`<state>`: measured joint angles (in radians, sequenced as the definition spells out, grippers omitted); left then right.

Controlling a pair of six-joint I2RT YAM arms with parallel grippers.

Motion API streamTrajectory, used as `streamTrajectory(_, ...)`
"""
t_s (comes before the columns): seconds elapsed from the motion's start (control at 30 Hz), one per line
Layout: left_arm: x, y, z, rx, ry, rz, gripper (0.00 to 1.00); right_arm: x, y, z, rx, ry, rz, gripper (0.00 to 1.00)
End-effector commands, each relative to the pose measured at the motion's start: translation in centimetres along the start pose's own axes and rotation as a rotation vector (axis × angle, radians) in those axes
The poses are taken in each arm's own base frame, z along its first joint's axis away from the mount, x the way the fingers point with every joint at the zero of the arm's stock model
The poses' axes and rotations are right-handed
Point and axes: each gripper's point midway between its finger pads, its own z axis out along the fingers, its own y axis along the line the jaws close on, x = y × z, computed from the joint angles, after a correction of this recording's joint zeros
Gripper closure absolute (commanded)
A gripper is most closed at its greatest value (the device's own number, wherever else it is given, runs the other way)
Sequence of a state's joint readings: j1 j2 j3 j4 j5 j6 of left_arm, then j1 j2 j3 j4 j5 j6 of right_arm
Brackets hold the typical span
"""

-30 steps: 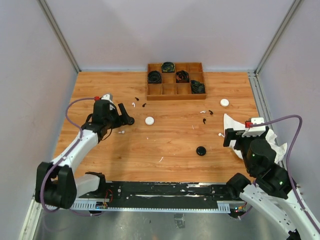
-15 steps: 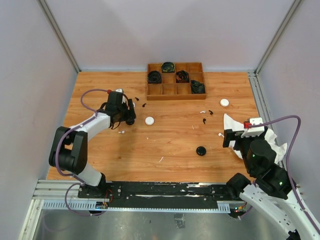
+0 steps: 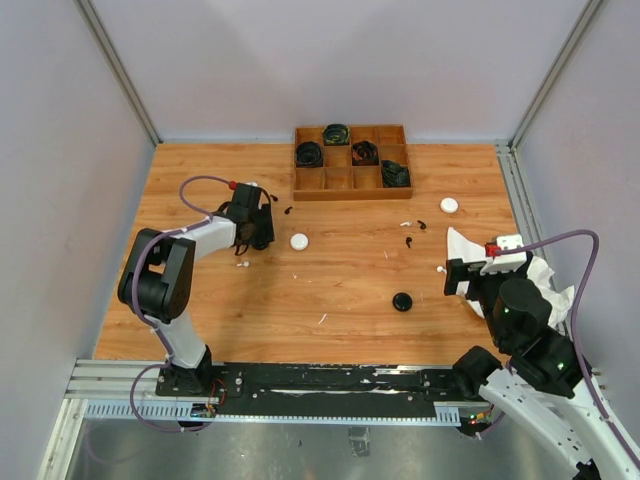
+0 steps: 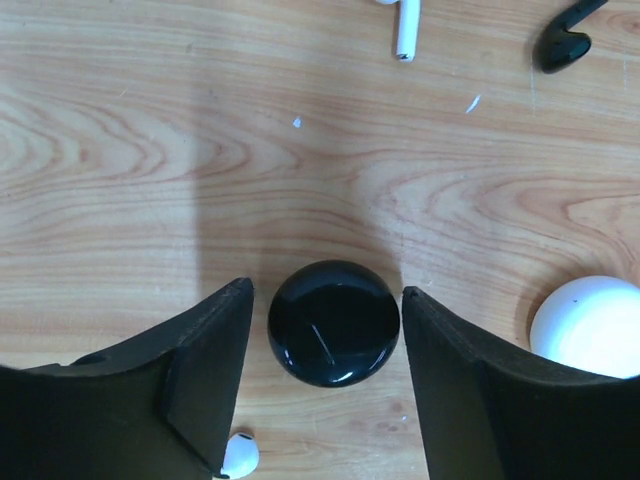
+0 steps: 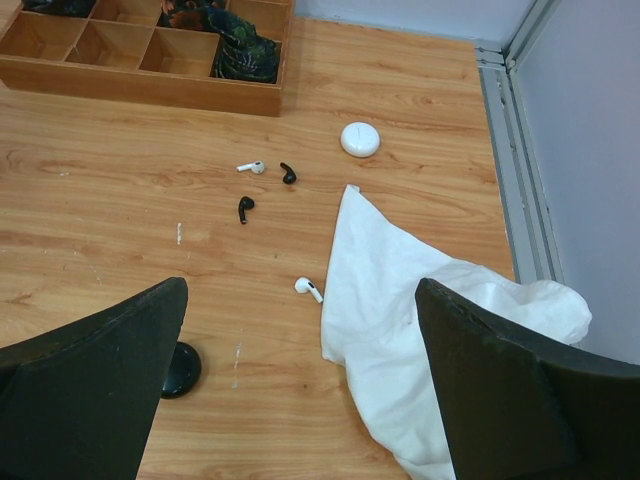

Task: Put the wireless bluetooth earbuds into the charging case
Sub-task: Pick up the charging case at the center of the board.

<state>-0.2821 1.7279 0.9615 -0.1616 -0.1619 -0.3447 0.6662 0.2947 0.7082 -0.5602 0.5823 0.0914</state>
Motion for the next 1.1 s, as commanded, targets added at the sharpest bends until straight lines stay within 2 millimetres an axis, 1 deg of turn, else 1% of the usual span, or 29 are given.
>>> streamTrajectory(0.0,0.4,-0.6,0.6,-0.006,0.026,0.033,0.37,-0.1,0.2,0.3,-0.005,-0.007,-0.007,0.01)
streamTrajectory(0.17,2.0,-1.2,0.1,0.006,0.05,0.053,0.51,-0.4,0.3,0.1,-0.015,-0.018,0.005,0.01)
streamTrajectory(0.3,2.6,-1.9,-1.3,0.034,0.03,0.067,0.55,-0.6,0.9,0.1,-0.047,-0.017,0.014,0.01)
streamTrajectory(0.37,2.5,-2.5,-2.3,0.056,0.004,0.09,0.56,-0.5,1.7,0.3,-0.082,-0.006,0.016,0.01)
streamTrajectory(0.53,2.5,-5.0,-5.1,0.131,-0.084,0.163,0.56,0.3,4.4,1.1,-0.185,0.07,0.005,0.02)
streamTrajectory(0.63,2.7,-6.3,-6.5,0.177,-0.127,0.182,0.56,1.4,6.2,1.9,-0.233,0.142,0.011,0.01)
streamTrajectory(0.77,2.9,-8.1,-8.5,0.25,-0.209,0.239,0.56,2.9,9.4,2.9,-0.345,0.211,0.016,0.01)
streamTrajectory(0.83,2.6,-9.1,-9.8,0.286,-0.269,0.277,0.56,3.6,11.2,3.0,-0.426,0.25,0.015,0.01)
streamTrajectory(0.9,2.2,-10.3,-11.3,0.327,-0.337,0.326,0.56,3.4,13.0,2.6,-0.52,0.263,0.029,0.02)
streamTrajectory(0.97,1.8,-11.3,-12.9,0.361,-0.411,0.383,0.56,2.6,14.8,2.5,-0.606,0.231,0.065,0.01)
streamTrajectory(1.07,1.6,-12.9,-15.5,0.434,-0.533,0.47,0.56,2.0,16.7,3.0,-0.674,0.192,0.111,0.01)
